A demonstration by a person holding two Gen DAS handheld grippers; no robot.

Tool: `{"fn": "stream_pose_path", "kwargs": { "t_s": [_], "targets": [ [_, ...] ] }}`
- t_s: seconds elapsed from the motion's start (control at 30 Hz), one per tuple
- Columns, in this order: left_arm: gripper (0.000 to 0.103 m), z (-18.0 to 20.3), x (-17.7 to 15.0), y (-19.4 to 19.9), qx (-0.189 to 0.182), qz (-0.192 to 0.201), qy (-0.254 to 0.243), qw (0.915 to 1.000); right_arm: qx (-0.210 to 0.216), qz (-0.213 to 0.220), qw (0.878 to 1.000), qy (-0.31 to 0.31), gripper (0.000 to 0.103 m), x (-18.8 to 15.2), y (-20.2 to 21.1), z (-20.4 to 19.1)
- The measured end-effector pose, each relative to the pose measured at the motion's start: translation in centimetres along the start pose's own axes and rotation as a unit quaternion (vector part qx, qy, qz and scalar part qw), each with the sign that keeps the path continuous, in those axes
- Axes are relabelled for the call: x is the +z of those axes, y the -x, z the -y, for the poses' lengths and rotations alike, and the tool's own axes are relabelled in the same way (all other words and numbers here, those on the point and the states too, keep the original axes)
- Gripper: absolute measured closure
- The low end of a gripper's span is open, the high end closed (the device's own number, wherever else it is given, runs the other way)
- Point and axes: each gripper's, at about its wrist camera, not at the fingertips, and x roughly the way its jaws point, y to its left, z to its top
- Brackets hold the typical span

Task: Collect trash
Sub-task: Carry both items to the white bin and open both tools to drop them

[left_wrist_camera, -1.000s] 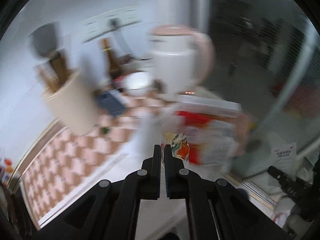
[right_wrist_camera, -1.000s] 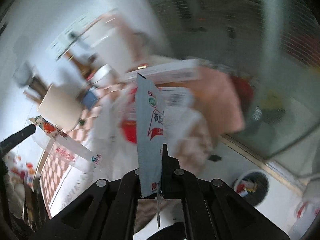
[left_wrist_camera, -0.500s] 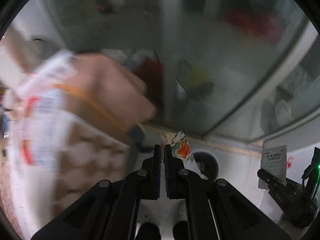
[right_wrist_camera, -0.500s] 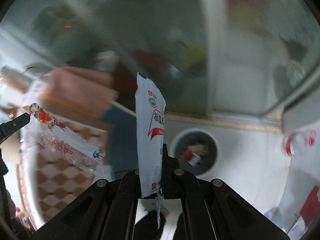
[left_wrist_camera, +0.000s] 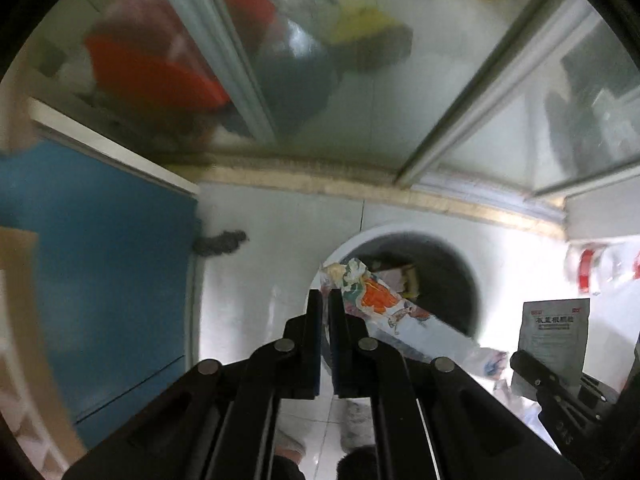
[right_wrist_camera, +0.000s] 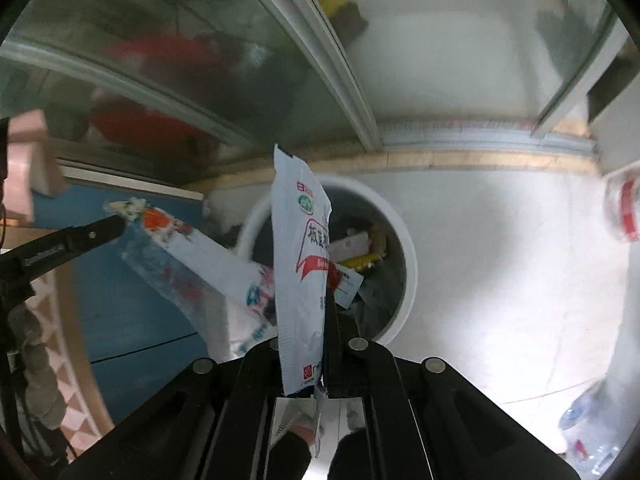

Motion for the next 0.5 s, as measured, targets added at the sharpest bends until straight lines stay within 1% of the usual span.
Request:
{"fn": "stream_pose_path", "kwargs": {
  "t_s": [0.1,0.17,0.2,0.23,0.27,0.3,0.33,0.37,0.4,0.43,0.47,0.5],
  "targets": [
    [0.095,0.9,-0.1,-3.8,0.0,-0.021,-0.023,0.9995,0.008,-0.017,1.0,-0.004,0.101,-0.7,-5.5,1.4],
    [0.095,0.7,-0.4,-5.5,-0.01,-0.033,-0.022,0.9992,0.005,-0.028,1.0,-0.007,0.1,-1.0,-8.5,1.7],
    [0.087,0.6,-0.6,-6.3,-0.012,-0.038,-0.021,0.999,0.003,-0.034,0.999,-0.011,0.099,-1.0,-9.5,1.8],
    [0.062,0.0,-0.7,-6.6,-0.012,-0.04,-0.022,0.9989,-0.004,-0.043,0.999,-0.015,0.095,-1.2,-10.8,1.6],
    [0.043,-0.1,-0.9,-6.8,-0.009,-0.038,-0.02,0.999,-0.008,-0.047,0.999,-0.016,0.091,-1.3,-11.5,1.7],
    [0.015,-0.4,-1.0,-6.8,-0.007,-0.033,-0.016,0.9993,-0.014,-0.048,0.999,-0.016,0.076,-1.5,-11.9,1.5],
    [0.014,-0.7,-1.2,-6.4,-0.008,-0.027,-0.012,0.9995,-0.018,-0.047,0.999,-0.017,0.055,-1.6,-12.0,1.9],
    [0.014,-1.0,-1.3,-6.2,-0.007,-0.025,-0.009,0.9996,-0.023,-0.045,0.999,-0.019,0.044,-1.7,-12.1,1.8],
    [0.013,-1.3,-1.5,-6.0,-0.008,-0.025,-0.008,0.9996,-0.029,-0.043,0.998,-0.02,0.029,-1.7,-11.9,1.7],
    [0.008,-1.4,-1.7,-5.8,-0.006,-0.029,-0.007,0.9995,-0.035,-0.04,0.998,-0.019,0.021,-1.8,-11.7,1.5],
    [0.007,-1.6,-1.9,-5.6,-0.002,-0.031,-0.008,0.9995,-0.048,-0.037,0.998,-0.016,0.019,-1.9,-11.4,1.2],
    [0.007,-1.8,-2.1,-4.9,0.007,-0.028,-0.009,0.9996,-0.056,-0.036,0.998,-0.013,0.012,-1.9,-11.1,1.2]
  ]
}}
